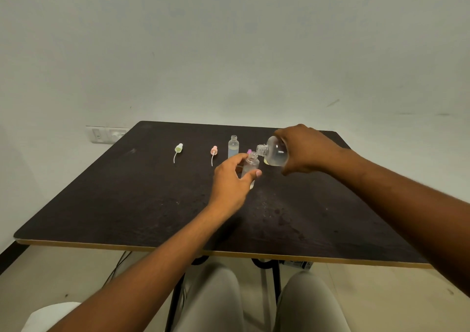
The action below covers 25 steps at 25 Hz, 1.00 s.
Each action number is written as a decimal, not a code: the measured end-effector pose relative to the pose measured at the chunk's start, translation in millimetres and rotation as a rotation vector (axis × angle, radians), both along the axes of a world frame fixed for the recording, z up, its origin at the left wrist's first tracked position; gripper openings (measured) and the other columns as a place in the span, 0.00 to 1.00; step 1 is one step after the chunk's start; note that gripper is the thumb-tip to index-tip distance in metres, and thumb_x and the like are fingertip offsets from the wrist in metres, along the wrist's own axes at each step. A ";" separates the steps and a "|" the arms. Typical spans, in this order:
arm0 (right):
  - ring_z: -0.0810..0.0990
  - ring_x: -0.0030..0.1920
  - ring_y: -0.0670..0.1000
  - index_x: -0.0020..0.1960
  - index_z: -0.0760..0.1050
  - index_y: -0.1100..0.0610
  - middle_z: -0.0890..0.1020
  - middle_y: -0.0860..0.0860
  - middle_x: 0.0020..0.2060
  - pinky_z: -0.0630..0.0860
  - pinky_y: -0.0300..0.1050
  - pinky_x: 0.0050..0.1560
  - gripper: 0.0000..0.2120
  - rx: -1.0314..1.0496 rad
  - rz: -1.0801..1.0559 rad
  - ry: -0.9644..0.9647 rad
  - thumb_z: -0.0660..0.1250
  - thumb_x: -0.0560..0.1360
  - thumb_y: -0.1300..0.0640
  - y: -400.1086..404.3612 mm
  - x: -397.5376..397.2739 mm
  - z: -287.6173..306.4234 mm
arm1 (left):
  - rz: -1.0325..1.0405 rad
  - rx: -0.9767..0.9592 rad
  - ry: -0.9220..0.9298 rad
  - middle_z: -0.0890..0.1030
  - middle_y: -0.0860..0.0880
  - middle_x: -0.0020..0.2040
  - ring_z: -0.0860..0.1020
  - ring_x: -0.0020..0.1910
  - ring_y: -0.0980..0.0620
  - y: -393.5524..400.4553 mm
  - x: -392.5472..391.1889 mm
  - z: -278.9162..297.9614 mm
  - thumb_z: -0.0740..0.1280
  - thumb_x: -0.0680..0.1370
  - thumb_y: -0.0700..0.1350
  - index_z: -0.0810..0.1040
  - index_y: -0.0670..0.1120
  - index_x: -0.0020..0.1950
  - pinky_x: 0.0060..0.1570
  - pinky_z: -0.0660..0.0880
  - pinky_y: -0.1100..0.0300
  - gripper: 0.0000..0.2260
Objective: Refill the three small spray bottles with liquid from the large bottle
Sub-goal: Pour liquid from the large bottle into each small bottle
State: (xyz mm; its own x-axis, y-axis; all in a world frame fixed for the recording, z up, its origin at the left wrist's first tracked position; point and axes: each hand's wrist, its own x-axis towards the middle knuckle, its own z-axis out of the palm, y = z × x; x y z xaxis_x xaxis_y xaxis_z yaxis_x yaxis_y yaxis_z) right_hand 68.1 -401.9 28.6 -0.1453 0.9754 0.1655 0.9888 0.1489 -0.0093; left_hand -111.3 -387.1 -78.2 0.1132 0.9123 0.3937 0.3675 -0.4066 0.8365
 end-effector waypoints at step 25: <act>0.82 0.52 0.47 0.58 0.77 0.47 0.83 0.47 0.52 0.79 0.48 0.52 0.27 0.077 -0.109 1.283 0.82 0.65 0.65 29.5 4.7 -97.6 | 0.306 -0.085 0.064 0.81 0.54 0.48 0.80 0.47 0.56 170.9 -81.6 -25.6 0.75 0.76 0.41 0.82 0.45 0.57 0.43 0.73 0.71 0.10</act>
